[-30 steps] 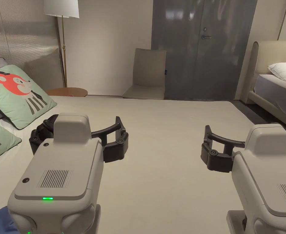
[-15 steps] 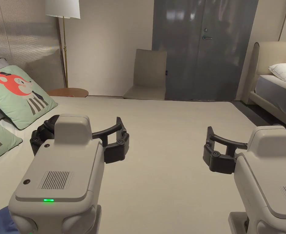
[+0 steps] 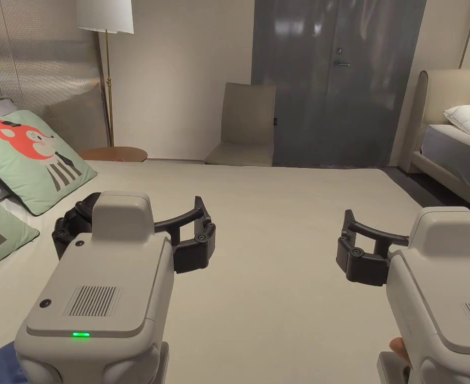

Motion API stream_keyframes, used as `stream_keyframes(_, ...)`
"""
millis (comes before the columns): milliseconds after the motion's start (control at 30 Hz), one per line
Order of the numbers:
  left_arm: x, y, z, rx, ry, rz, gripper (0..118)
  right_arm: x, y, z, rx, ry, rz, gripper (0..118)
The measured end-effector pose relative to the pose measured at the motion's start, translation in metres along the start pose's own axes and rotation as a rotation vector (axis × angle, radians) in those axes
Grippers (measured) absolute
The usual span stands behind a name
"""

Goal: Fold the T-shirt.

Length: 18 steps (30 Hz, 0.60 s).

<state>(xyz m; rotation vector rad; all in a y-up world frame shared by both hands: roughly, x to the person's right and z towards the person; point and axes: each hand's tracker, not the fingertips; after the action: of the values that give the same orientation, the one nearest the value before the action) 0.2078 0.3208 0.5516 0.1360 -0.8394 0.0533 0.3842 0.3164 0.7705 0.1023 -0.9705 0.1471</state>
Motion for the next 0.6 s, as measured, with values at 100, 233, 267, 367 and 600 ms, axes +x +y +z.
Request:
stream_keyframes(100,0.000,0.000,0.001,0.002,-0.003,-0.005,110,0.002,-0.001,-0.001,-0.009,0.018,-0.022,118)
stream_keyframes(233,-0.001,0.001,0.002,0.004,-0.002,-0.005,110,0.004,0.000,0.000,-0.021,0.038,-0.021,118)
stream_keyframes(267,-0.001,0.001,0.002,0.003,-0.002,-0.005,110,0.004,0.001,0.000,-0.020,0.038,-0.019,118)
stream_keyframes(367,-0.001,0.001,0.002,0.002,0.000,-0.005,110,0.006,0.003,-0.001,-0.031,0.040,-0.018,118)
stream_keyframes(600,0.000,0.003,0.003,0.005,-0.006,-0.017,110,0.007,0.013,0.003,-0.032,-0.028,-0.076,118)
